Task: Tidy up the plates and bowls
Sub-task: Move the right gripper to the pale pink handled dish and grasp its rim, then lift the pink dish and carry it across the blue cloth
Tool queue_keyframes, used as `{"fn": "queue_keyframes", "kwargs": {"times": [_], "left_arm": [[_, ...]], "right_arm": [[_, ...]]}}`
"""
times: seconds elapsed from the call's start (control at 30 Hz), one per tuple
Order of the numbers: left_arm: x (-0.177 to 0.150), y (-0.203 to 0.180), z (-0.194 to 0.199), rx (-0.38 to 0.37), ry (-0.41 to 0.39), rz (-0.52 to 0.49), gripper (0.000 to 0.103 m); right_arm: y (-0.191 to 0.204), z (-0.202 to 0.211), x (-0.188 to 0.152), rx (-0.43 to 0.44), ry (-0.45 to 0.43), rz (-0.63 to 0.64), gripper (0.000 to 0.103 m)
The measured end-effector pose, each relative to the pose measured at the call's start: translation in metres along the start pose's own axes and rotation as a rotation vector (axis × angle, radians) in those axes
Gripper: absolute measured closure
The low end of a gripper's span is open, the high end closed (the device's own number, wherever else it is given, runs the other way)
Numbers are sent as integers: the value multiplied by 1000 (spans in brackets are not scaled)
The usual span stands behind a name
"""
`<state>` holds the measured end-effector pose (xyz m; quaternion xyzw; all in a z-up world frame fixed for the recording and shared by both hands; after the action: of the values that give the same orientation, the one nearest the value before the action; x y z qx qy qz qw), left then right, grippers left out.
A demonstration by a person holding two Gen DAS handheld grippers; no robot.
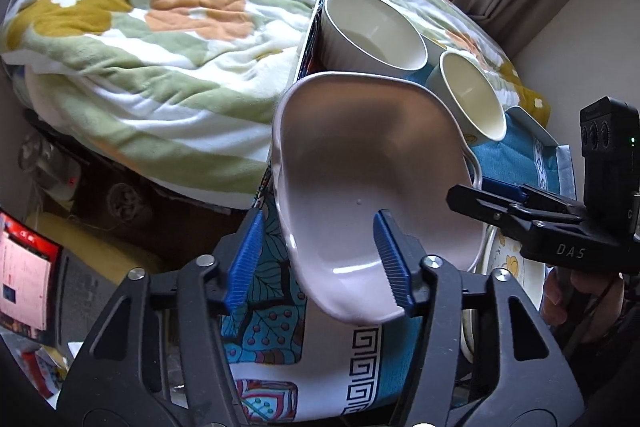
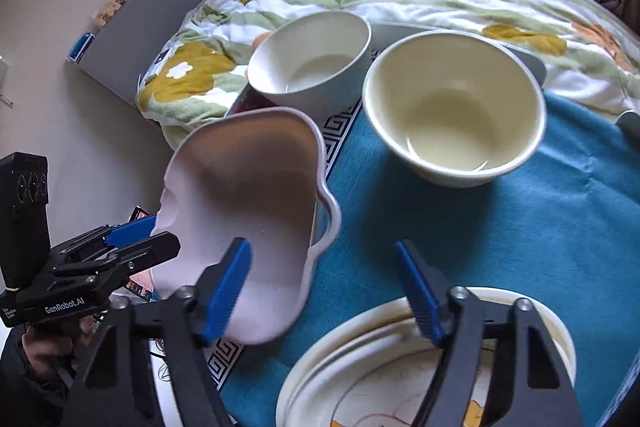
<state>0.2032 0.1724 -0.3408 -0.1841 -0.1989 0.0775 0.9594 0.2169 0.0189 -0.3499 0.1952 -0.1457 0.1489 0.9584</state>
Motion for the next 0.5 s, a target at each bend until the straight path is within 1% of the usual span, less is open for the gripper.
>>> {"fn": "queue_keyframes", "kwargs": {"times": [0.03,0.07,0.1,0.13,0.17,0.2,0.23,0.27,0.3,0.33,0.43,0.5], "left_arm": [[1,2,-3,-4,6,0,53],[2,3,-5,-5,9,1,53],[2,4,-7,-6,12,0,56],[2,5,-9,-11,17,-1,64],[2,5,-11,-17,21,0,68],[2,5,-12,-19,22,0,75],[2,5,-13,-16,22,-2,79],[3,6,-13,-1,18,-11,81],[4,7,-13,15,13,-20,85],[5,7,-13,26,10,-25,88],[7,9,-12,29,4,-27,90],[8,8,-10,40,-5,-37,91]], "right_arm": [[1,-3,0,3,5,0,46],[2,-6,0,6,11,3,47],[4,-8,1,8,14,5,52],[6,-10,1,11,18,8,60],[8,-12,1,17,20,11,64],[9,-14,1,19,24,15,72],[10,-15,1,19,26,17,76],[11,-16,1,15,27,19,77],[11,-17,2,4,25,24,79],[11,-17,2,-7,22,26,81],[7,-17,2,-16,18,18,87],[6,-16,2,-16,17,17,87]]}}
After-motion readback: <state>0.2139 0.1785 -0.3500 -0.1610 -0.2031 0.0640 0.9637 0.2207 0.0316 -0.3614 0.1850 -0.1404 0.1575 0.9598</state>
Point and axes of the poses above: each gripper's, at about its wrist camera, not at the fingertips, and z roughly against the way its jaws point, y to its left, x to its top, the point moved 8 cm from there along -z, roughly the way its jaws point, and after that the axes turned 2 degrees about -x, right-handed, at the moved point
